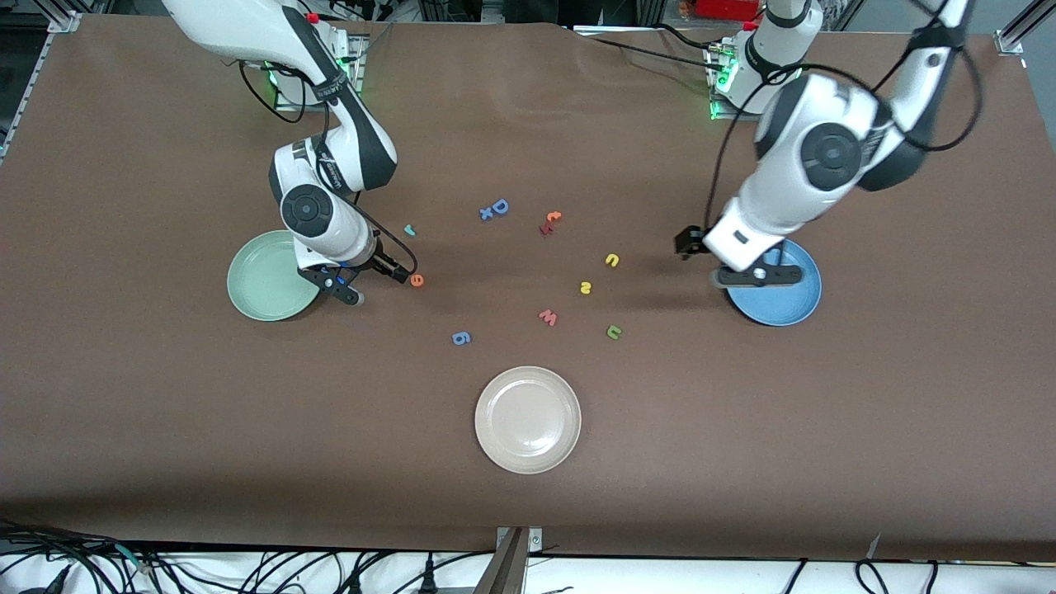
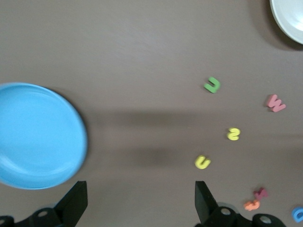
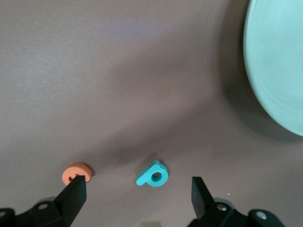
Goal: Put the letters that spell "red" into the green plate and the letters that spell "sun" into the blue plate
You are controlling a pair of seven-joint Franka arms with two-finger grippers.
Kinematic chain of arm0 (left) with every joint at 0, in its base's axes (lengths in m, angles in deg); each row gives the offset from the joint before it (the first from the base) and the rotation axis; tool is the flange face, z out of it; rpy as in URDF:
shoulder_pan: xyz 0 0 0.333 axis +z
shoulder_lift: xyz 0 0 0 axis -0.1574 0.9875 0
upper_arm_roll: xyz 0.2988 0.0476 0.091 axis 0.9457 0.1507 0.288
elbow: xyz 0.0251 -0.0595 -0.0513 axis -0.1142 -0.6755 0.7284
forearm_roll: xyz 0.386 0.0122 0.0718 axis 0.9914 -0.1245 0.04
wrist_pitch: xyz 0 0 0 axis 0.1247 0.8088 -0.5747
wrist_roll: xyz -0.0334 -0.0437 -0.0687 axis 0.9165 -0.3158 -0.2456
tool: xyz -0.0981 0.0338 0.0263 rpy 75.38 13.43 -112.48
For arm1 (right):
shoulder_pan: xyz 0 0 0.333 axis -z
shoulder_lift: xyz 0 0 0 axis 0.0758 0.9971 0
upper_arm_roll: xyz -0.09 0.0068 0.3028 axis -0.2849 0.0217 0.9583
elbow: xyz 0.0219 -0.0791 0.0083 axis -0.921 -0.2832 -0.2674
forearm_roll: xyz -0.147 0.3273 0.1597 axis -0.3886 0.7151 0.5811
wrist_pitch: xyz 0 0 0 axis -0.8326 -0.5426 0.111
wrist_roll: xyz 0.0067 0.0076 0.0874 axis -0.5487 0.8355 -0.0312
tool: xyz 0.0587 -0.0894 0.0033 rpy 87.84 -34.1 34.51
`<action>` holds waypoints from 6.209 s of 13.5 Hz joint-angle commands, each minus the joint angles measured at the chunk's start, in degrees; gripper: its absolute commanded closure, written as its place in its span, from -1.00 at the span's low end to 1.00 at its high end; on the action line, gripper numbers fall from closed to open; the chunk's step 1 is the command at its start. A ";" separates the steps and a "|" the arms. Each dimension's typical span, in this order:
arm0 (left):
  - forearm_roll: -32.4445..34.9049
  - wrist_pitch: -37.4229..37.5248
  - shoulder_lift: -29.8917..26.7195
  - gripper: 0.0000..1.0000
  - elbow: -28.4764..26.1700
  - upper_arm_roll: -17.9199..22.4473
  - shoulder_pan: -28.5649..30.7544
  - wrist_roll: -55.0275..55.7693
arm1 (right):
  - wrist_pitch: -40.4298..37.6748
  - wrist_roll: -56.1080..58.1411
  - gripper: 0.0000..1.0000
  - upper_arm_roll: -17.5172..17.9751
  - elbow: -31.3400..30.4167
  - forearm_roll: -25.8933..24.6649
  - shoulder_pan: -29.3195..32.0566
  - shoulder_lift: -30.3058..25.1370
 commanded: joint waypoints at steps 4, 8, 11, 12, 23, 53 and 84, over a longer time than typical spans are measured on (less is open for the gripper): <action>2.54 -16.04 12.30 -1.00 0.93 -0.80 -7.43 10.64 | 5.12 -4.09 -0.40 0.94 -3.13 0.85 -0.04 0.65; 11.70 -16.51 22.14 -1.00 10.75 -0.98 -9.80 12.95 | 6.44 -4.27 -0.32 1.03 -4.27 0.94 0.05 1.09; 12.23 -16.41 24.62 -1.00 12.71 0.87 -12.46 12.34 | 6.79 -5.06 -0.32 1.29 -5.42 0.94 0.05 0.48; 13.88 -16.41 25.93 -1.00 14.19 0.87 -12.46 12.33 | 6.79 -5.24 -0.31 1.29 -5.50 0.94 0.05 0.48; 17.51 -16.41 30.34 -1.00 16.14 0.69 -14.39 10.49 | 8.63 -4.62 -0.17 1.29 -7.08 2.96 0.05 0.21; 16.71 -12.72 30.95 0.61 15.52 0.34 -16.06 15.23 | -24.68 36.21 0.97 -19.01 11.11 2.96 4.33 -0.06; 10.38 -14.89 -0.43 0.78 -19.71 -0.45 16.45 -20.45 | -4.48 -0.57 -0.82 11.83 -3.12 4.72 7.34 -1.28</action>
